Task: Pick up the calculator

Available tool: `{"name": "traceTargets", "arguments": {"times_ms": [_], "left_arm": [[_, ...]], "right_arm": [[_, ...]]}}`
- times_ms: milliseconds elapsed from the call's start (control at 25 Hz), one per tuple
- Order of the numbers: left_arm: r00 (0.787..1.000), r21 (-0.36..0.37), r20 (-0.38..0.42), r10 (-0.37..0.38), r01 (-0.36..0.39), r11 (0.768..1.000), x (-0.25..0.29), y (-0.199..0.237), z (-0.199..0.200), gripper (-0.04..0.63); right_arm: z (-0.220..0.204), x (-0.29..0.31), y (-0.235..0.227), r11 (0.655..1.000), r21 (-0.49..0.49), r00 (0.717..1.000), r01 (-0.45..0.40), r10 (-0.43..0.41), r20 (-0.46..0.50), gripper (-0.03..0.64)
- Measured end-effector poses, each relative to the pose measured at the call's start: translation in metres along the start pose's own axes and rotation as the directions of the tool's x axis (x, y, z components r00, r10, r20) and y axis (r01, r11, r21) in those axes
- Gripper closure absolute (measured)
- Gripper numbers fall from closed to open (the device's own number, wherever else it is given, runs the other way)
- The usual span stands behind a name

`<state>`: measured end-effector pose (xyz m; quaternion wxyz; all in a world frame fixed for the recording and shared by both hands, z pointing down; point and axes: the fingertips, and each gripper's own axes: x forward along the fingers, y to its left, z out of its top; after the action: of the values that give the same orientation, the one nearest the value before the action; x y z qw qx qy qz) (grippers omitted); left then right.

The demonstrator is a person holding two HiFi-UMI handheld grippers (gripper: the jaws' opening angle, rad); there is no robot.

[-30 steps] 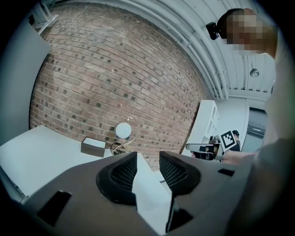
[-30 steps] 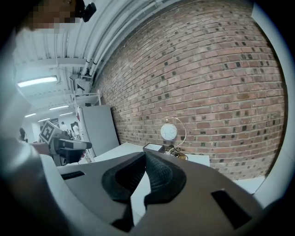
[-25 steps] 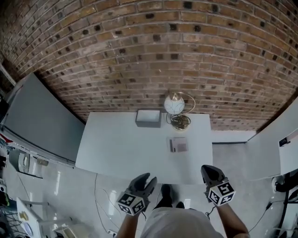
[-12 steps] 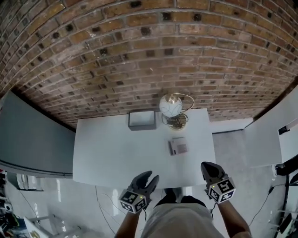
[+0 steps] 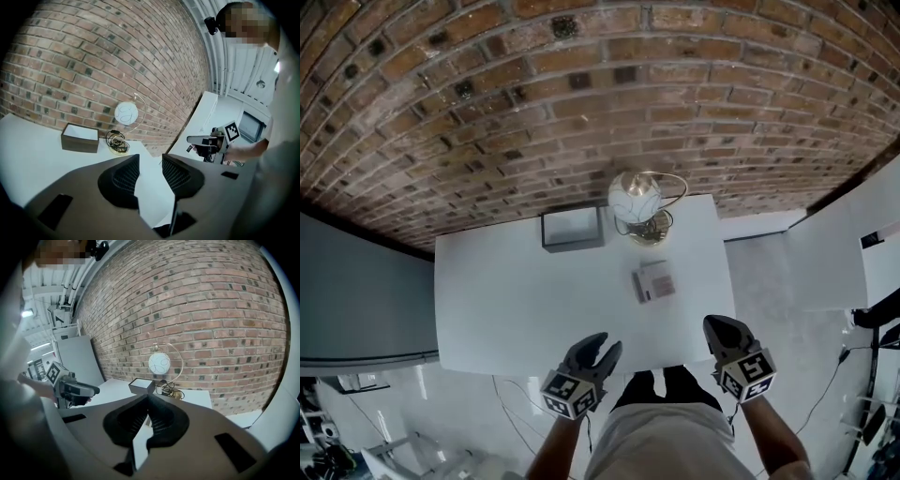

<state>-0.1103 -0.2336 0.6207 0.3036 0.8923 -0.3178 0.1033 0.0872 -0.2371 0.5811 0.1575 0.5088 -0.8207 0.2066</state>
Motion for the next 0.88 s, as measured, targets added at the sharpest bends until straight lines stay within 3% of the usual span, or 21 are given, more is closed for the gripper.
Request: {"name": "traceTargets", "arguments": {"times_ms": [480,880], "left_arm": [[0.996,-0.095,-0.091,0.017,-0.026,0.995,0.085,0.045,-0.037,0.413],[0.977,-0.135,-0.209,0.045,-0.074,0.988,0.165,0.102,-0.089,0.397]], "right_arm": [[-0.022,0.05,-0.03,0.999,0.017,0.996,-0.047,0.048,-0.08,0.604],[-0.048,0.089,-0.051,0.996,0.049,0.985,-0.069,0.076,-0.153,0.604]]}}
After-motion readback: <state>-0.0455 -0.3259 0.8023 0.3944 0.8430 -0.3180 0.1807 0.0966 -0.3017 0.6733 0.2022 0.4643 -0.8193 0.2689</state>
